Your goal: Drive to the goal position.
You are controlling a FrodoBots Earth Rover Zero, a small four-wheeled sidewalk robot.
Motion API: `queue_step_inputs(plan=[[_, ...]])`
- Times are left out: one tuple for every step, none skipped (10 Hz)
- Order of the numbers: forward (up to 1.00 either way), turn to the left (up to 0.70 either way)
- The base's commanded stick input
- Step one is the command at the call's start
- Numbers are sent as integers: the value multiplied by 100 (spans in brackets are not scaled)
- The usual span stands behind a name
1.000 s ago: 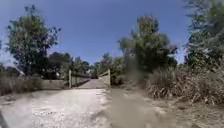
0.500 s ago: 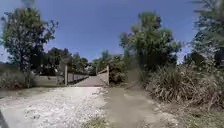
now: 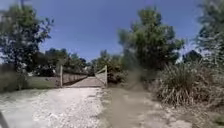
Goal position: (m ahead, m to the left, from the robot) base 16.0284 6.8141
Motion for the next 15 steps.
queue_step_inputs(plan=[[70, 0], [70, 0], [70, 0], [70, 0], [70, 0], [70, 0], [70, 0], [70, 0], [70, 0], [70, 0], [70, 0], [70, 0], [70, 0], [70, 0], [70, 0]])
